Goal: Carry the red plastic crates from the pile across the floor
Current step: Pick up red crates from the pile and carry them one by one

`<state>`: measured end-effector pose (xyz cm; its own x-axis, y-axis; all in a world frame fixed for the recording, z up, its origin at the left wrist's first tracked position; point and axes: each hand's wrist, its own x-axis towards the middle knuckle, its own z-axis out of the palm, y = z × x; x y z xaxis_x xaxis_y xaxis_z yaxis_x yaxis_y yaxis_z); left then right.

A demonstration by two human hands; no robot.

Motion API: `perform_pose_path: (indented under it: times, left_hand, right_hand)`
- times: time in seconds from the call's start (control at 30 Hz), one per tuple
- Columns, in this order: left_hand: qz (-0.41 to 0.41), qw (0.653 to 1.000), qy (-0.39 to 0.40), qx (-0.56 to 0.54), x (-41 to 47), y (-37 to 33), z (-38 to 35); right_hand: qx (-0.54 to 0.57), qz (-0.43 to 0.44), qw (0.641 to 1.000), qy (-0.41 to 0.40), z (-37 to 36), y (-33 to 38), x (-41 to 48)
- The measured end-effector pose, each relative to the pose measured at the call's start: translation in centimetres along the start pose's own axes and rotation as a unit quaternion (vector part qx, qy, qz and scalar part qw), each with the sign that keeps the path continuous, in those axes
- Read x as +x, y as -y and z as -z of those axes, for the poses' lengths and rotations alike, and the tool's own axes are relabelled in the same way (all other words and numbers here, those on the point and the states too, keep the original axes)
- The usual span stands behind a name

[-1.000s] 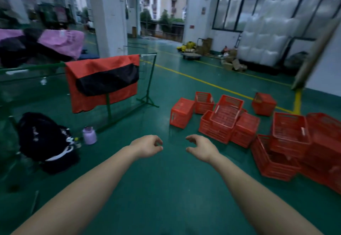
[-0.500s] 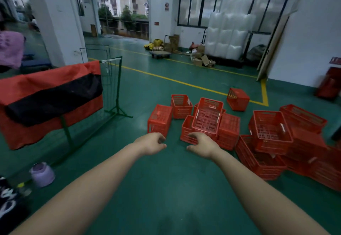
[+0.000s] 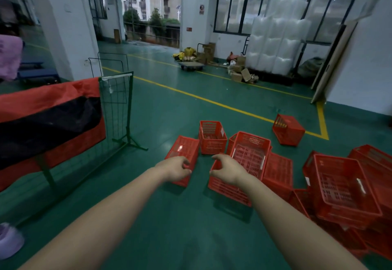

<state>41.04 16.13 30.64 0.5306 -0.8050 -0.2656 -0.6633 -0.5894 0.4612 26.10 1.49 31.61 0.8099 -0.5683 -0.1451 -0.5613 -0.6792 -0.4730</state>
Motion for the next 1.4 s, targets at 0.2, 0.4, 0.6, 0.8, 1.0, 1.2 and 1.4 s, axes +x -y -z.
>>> perform_pose_path:
  times: [0.2,0.4,0.6,0.8,1.0,1.2,1.4]
  left_hand:
    - [0.021,0.999,0.01,-0.039,11.8,-0.3,1.3]
    - [0.053,0.997,0.014,-0.047,23.1,3.2,3.9]
    - [0.082,0.995,0.014,-0.054,37.3,8.5,8.5]
    - [0.097,0.993,0.029,-0.059,49.2,12.8,14.4]
    - [0.112,0.991,0.025,-0.068,58.1,16.1,16.6]
    - [0.156,0.981,0.03,-0.107,66.8,20.2,16.6]
    - [0.25,0.952,0.013,-0.176,77.3,24.4,15.4]
  right_hand:
    - [0.005,0.021,0.999,0.034,2.4,-1.7,12.6]
    - [-0.009,0.031,0.996,0.079,2.1,-2.8,25.4]
    - [-0.029,0.043,0.994,0.092,1.3,-2.3,42.1]
    - [-0.095,0.076,0.987,0.107,2.1,-0.3,56.4]
    - [-0.143,0.093,0.975,0.143,2.9,0.2,66.3]
    - [-0.202,0.143,0.946,0.208,1.0,0.5,79.1]
    - [-0.256,0.218,0.897,0.288,-3.9,-0.2,94.7]
